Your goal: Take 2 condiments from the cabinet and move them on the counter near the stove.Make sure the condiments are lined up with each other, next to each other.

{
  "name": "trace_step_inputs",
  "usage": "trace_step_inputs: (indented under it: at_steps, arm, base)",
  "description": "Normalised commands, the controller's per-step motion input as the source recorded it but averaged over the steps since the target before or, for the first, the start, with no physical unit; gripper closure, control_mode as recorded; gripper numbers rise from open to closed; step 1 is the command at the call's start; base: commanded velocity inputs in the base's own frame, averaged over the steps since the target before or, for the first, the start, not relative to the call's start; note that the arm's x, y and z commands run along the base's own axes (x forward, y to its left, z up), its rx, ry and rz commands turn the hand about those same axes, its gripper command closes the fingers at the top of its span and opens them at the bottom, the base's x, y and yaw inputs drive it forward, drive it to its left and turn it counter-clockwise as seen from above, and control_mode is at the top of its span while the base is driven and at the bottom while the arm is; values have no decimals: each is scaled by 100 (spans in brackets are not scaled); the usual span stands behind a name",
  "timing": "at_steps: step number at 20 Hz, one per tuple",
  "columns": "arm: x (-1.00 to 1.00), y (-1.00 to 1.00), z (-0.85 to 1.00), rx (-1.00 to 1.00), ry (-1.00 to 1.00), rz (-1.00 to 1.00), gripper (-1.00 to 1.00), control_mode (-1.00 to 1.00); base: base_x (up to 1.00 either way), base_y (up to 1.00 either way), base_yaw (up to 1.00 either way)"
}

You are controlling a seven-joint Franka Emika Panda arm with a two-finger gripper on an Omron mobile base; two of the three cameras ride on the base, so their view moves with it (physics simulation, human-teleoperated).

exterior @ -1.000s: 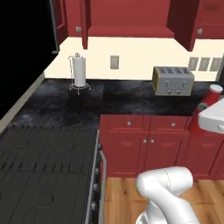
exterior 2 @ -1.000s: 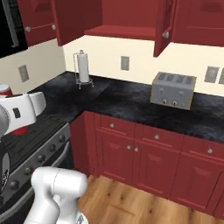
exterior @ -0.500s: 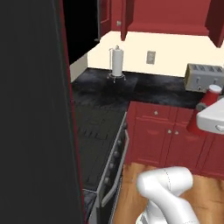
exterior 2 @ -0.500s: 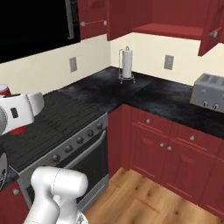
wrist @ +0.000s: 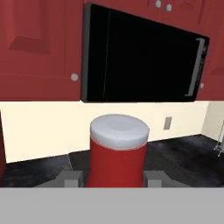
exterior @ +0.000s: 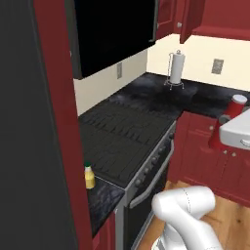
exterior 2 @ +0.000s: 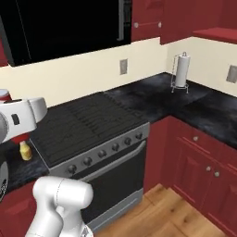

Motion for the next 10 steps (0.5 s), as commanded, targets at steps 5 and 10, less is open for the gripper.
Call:
trace_step_inputs:
  at_steps: [5, 10]
  arm:
    - [0, 0, 0, 0, 0, 0, 100, 100]
    - [0, 0, 0, 0, 0, 0, 100, 100]
  base:
    - [-32, 3, 46]
    - [-27, 7, 48]
